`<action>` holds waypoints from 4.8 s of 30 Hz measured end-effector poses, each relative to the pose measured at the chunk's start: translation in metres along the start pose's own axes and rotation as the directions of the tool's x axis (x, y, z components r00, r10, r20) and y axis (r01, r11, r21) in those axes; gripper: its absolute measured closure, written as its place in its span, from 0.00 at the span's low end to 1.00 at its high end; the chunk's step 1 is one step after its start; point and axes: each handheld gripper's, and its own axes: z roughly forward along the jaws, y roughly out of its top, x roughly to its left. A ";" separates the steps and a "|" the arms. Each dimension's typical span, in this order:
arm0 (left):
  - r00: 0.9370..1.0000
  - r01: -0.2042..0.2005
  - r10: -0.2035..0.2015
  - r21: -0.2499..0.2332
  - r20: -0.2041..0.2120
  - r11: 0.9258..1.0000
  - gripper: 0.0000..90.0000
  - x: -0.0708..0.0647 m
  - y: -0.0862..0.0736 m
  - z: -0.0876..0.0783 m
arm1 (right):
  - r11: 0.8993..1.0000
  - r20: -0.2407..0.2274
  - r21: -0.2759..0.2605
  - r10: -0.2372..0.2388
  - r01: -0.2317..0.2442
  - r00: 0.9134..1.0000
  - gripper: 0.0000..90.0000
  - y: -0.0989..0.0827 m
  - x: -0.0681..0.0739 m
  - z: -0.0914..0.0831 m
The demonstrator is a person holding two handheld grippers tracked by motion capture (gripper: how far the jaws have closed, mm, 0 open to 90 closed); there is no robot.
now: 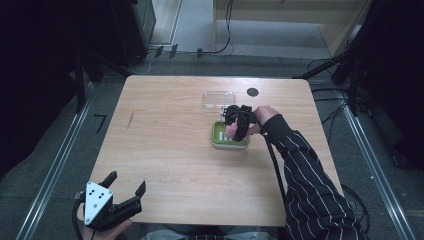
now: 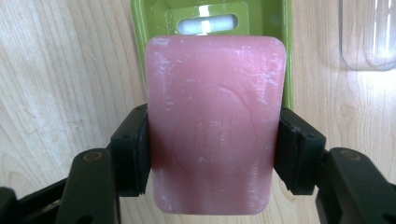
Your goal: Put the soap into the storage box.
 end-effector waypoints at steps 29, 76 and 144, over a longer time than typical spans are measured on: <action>0.998 0.022 -0.022 0.001 -0.053 1.000 0.16 0.005 -0.007 -0.016 | 0.999 -0.038 0.012 -0.040 0.041 0.998 0.43 0.012 -0.015 0.027; 0.997 0.026 -0.026 0.001 -0.070 1.000 0.16 0.006 -0.009 -0.022 | 1.000 -0.030 0.009 -0.019 0.020 0.999 0.33 0.018 -0.018 0.035; 0.997 -0.029 0.029 -0.008 0.070 1.000 0.16 -0.008 0.008 0.017 | 0.878 0.024 0.084 0.471 -0.472 0.882 0.10 -0.087 0.065 -0.003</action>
